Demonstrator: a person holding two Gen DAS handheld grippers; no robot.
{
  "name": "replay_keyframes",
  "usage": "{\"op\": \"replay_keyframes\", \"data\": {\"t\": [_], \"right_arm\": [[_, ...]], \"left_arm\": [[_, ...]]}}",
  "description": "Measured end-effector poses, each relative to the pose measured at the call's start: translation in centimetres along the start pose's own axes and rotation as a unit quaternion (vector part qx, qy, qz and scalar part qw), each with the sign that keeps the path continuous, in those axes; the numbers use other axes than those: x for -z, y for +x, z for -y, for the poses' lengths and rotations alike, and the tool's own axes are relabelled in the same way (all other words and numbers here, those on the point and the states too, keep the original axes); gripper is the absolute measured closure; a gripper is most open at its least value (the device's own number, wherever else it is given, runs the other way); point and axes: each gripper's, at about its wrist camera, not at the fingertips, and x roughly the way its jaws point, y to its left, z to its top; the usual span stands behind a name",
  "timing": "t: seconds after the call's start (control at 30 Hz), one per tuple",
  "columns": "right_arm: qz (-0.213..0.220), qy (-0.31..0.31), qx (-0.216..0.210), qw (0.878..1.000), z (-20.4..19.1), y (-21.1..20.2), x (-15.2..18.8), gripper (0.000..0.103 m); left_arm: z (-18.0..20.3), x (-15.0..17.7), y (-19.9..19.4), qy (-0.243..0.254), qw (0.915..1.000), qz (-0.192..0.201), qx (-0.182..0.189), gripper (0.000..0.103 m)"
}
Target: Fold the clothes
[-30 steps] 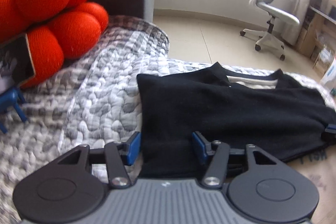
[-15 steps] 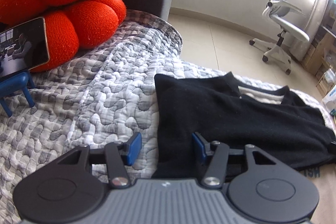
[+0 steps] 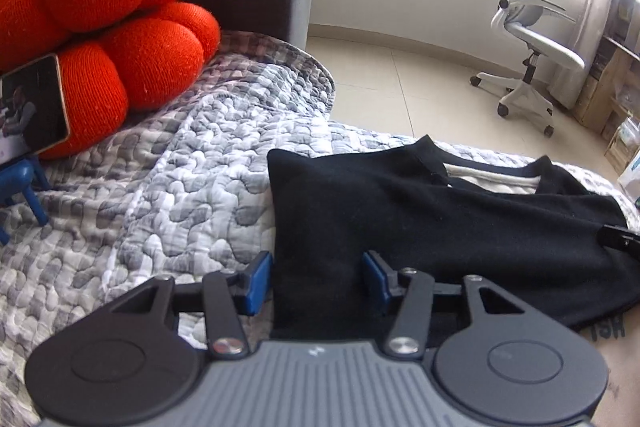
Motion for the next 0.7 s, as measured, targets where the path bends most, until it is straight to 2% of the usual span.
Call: {"op": "replay_keyframes", "data": {"t": [0.1,0.2,0.3,0.5,0.57,0.63,0.7], "right_arm": [[0.006,0.012,-0.001,1.0,0.4,-0.4,-0.2,0.062],[0.032,0.015,-0.015,0.999,0.6,-3.0,0.0,0.061],[0.055,0.016,-0.053,0.997,1.0,-6.4,0.5,0.055],[0.084,0.018,-0.063,0.994,2.5,-13.7,1.4,0.053],[0.088,0.034,-0.085,0.992,3.6,-16.4,2.1,0.052],[0.093,0.044,-0.113,0.988,4.5,-19.2,2.9,0.046],[0.098,0.033,-0.123,0.987,5.0,-22.3,4.0,0.046]], "left_arm": [[-0.1,0.0,-0.1,-0.003,1.0,0.001,0.002,0.051],[-0.2,-0.1,-0.3,-0.008,1.0,0.003,0.004,0.051],[-0.5,-0.3,-0.7,-0.015,0.9999,0.004,0.005,0.051],[-0.5,-0.2,-1.6,-0.008,0.9999,0.009,-0.001,0.052],[-0.9,0.0,-2.0,-0.011,0.9999,0.011,-0.004,0.052],[-1.3,0.1,-2.4,-0.014,0.9998,0.011,-0.006,0.052],[-1.6,0.4,-2.7,-0.013,0.9998,0.012,-0.006,0.052]]}}
